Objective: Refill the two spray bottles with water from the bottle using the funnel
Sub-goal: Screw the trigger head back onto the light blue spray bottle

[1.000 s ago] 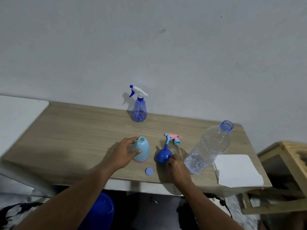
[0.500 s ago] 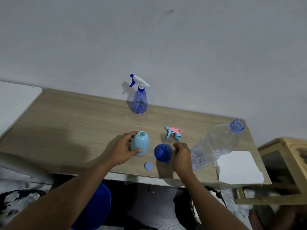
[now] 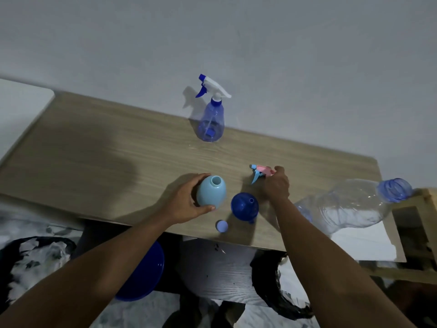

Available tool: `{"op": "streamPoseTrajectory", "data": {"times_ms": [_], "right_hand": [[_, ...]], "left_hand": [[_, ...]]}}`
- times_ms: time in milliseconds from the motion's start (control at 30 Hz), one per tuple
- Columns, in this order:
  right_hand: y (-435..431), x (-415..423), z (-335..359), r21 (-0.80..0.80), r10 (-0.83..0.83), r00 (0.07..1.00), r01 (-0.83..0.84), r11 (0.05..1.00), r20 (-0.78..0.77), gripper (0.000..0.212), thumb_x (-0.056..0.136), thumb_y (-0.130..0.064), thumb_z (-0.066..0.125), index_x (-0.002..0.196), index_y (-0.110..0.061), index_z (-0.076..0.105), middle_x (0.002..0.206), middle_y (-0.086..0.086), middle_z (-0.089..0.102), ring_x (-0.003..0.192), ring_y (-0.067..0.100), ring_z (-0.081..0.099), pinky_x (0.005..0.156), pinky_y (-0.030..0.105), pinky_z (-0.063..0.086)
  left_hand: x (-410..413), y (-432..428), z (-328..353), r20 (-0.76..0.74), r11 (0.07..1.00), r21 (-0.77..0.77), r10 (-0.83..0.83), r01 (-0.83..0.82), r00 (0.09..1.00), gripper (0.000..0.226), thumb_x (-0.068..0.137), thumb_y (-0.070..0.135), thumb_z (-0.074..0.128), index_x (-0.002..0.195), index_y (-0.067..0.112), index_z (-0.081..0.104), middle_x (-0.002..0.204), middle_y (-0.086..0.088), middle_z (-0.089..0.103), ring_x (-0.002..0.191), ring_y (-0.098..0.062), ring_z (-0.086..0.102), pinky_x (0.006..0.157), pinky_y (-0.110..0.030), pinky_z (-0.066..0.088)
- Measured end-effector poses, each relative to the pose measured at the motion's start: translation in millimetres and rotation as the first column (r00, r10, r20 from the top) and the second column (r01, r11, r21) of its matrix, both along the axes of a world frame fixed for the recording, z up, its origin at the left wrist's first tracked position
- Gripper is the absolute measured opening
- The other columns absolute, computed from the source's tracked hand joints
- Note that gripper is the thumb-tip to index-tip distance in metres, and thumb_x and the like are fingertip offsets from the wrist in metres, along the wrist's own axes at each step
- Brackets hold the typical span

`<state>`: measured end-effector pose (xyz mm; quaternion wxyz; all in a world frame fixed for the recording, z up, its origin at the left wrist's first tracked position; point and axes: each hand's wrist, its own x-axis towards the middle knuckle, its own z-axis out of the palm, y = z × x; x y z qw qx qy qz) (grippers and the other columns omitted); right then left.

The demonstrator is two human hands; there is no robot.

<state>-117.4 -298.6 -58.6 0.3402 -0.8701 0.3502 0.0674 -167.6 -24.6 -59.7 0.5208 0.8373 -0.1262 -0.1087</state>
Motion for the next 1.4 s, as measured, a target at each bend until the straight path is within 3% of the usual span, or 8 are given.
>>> {"op": "streamPoseTrajectory", "data": {"times_ms": [200,300,433,633,833,1133,1233,1400], "right_hand": [[-2,17,10,0.022,-0.020,0.989,0.017,1.000,0.149,0.048,0.103,-0.026,0.044,0.148,-0.014,0.035,0.139,0.023,0.043,0.127,0.041,0.046,0.103,0.047,0.042],[-4,26,26,0.052,0.015,0.947,-0.033,0.998,0.321,0.042,0.099,-0.015,0.046,0.140,-0.007,0.041,0.124,0.023,0.058,0.111,0.040,0.058,0.091,0.044,0.048],[12,25,69,0.180,-0.010,0.838,-0.106,0.978,0.546,0.039,0.102,-0.019,0.046,0.139,-0.012,0.035,0.103,0.009,0.060,0.080,0.016,0.058,0.075,0.032,0.043],[48,7,157,0.327,-0.084,0.583,-0.324,0.888,0.808,0.036,0.100,-0.020,0.056,0.133,-0.022,0.042,0.114,0.008,0.067,0.100,0.014,0.066,0.074,0.012,0.047],[65,-19,212,0.312,-0.082,0.453,-0.461,0.831,0.888,0.037,0.099,-0.015,0.059,0.132,-0.020,0.043,0.109,0.009,0.071,0.101,0.019,0.067,0.078,0.019,0.049],[65,-60,217,0.288,0.041,0.488,-0.579,0.762,0.872,0.037,0.097,-0.011,0.061,0.129,-0.018,0.045,0.104,0.015,0.072,0.095,0.029,0.066,0.083,0.032,0.048],[57,-74,214,0.357,0.090,0.562,-0.633,0.687,0.823,0.038,0.097,-0.008,0.061,0.130,-0.020,0.047,0.107,0.024,0.070,0.106,0.041,0.061,0.088,0.039,0.047],[50,-97,217,0.398,0.226,0.613,-0.707,0.584,0.757,0.045,0.097,-0.003,0.060,0.138,-0.018,0.050,0.115,0.011,0.074,0.110,0.022,0.069,0.088,0.029,0.056]], "left_hand": [[4,-8,-6,-0.023,0.998,-0.063,0.024,-0.026,0.999,0.077,0.067,0.015,0.091,0.134,0.018,0.053,0.128,0.016,0.058,0.117,0.000,0.057,0.093,-0.013,0.047],[3,-11,-6,-0.031,0.994,-0.089,0.056,-0.059,0.998,0.077,0.066,0.015,0.091,0.133,0.024,0.053,0.127,0.016,0.059,0.115,-0.002,0.059,0.089,-0.016,0.050],[-1,-12,0,-0.044,0.986,-0.122,0.109,-0.114,0.993,0.079,0.064,0.023,0.091,0.131,0.035,0.051,0.128,0.020,0.058,0.117,-0.006,0.057,0.089,-0.030,0.055],[-3,-10,17,-0.013,0.985,-0.109,0.134,-0.135,0.991,0.085,0.060,0.036,0.090,0.136,0.027,0.053,0.127,0.011,0.062,0.117,-0.011,0.059,0.095,-0.044,0.054],[-12,-15,42,0.036,0.986,-0.126,0.111,-0.106,0.993,0.086,0.060,0.036,0.091,0.137,0.034,0.053,0.126,0.013,0.064,0.116,-0.010,0.061,0.094,-0.045,0.056],[-35,-23,80,0.119,0.982,-0.187,0.057,-0.034,0.991,0.082,0.062,0.037,0.087,0.136,0.028,0.053,0.123,0.012,0.067,0.110,-0.007,0.064,0.087,-0.023,0.054],[-40,-24,91,0.135,0.977,-0.215,0.033,-0.003,0.990,0.082,0.065,0.037,0.086,0.138,0.020,0.054,0.124,0.007,0.068,0.110,-0.012,0.065,0.087,-0.030,0.056],[-48,-30,114,0.119,0.953,-0.296,-0.025,0.059,0.993,0.072,0.069,0.038,0.083,0.134,0.025,0.056,0.123,0.007,0.069,0.114,-0.018,0.065,0.090,-0.032,0.056]]}}
